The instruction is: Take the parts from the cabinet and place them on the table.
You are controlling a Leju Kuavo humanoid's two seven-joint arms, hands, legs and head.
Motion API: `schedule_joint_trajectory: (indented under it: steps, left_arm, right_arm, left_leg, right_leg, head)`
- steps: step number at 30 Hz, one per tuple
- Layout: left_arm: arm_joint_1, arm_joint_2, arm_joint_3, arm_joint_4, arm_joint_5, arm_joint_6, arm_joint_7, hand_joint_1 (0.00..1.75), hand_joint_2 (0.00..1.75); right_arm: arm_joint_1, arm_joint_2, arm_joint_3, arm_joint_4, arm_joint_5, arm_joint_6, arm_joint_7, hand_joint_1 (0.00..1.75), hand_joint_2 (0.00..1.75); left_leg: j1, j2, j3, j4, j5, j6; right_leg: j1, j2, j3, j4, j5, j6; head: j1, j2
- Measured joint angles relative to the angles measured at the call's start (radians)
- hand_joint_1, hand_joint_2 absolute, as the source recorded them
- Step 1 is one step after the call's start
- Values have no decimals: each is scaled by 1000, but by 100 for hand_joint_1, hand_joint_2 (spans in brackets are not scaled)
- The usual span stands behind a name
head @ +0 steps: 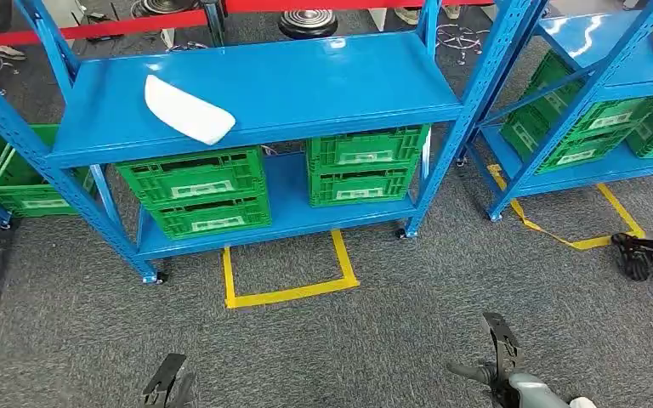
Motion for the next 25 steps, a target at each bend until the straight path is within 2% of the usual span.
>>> schedule_joint_trajectory:
  steps: [8, 15, 25]
  left_arm:
    - [2, -1, 1, 0, -17, 4, 1, 0, 175]
    - [60, -25, 78, 0, -123, 4, -1, 0, 175]
    - [162, -66, 246, 0, -292, -3, -14, 0, 175]
  right_arm:
    - [5, 2, -1, 0, 1, 1, 0, 0, 175]
    - [75, 34, -16, -2, 102, 13, -19, 0, 175]
    - [182, 103, -94, -6, 266, 24, -56, 0, 175]
  left_leg:
    - [0, -1, 0, 0, 0, 0]
    - [0, -1, 0, 0, 0, -1]
    - [0, 1, 0, -1, -1, -2]
  right_leg:
    - [0, 0, 0, 0, 0, 0]
    - [0, -1, 1, 0, -2, 2]
    - [0, -1, 0, 0, -3, 1]
  head:
    - [1, 0]
    - [1, 0]
    - [1, 0]
